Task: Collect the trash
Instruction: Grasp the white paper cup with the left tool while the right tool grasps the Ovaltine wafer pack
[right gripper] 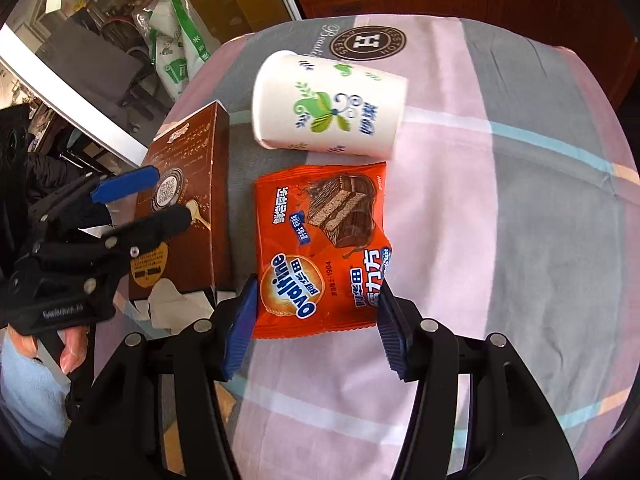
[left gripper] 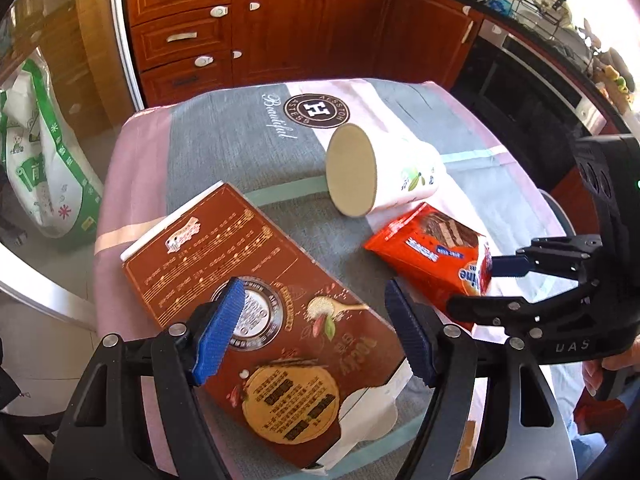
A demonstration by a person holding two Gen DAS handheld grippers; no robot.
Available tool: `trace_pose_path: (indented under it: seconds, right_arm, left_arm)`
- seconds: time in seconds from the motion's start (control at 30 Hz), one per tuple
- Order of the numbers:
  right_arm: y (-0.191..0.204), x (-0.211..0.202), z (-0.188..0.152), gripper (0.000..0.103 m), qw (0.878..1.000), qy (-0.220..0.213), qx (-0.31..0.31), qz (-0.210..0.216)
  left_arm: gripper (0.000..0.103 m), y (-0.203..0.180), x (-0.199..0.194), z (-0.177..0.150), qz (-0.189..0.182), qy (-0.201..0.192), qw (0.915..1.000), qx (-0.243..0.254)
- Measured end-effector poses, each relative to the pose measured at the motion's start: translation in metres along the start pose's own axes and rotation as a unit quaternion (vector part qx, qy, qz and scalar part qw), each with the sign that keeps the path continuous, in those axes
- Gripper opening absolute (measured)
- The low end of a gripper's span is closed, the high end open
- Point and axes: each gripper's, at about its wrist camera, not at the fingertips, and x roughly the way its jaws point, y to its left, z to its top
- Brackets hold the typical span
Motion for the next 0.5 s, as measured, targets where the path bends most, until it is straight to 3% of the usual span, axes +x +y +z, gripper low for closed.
trace_pose_path:
  seconds: [0.27,0.33,0.5]
  right_arm:
    - [-0.048,-0.027,-0.028,0.053,0.998,-0.015,0.046,-0.044]
    - [-0.057,-0.031,-0.03,0.053,0.997,-0.02,0.056,-0.048]
    - [-0.069,-0.041,-0.034,0.053,0.996,-0.033,0.061,-0.053]
  left_arm:
    - [0.073,-0.03,0.027,0.036,-0.038,-0.016,0.9991,0.01]
    - [0.065,-0.038,0.032,0.041,-0.051,-0.017,0.9985,0.012]
    - [0.026,-0.054,0.037,0.045,-0.07,-0.01,0.9974,0.014]
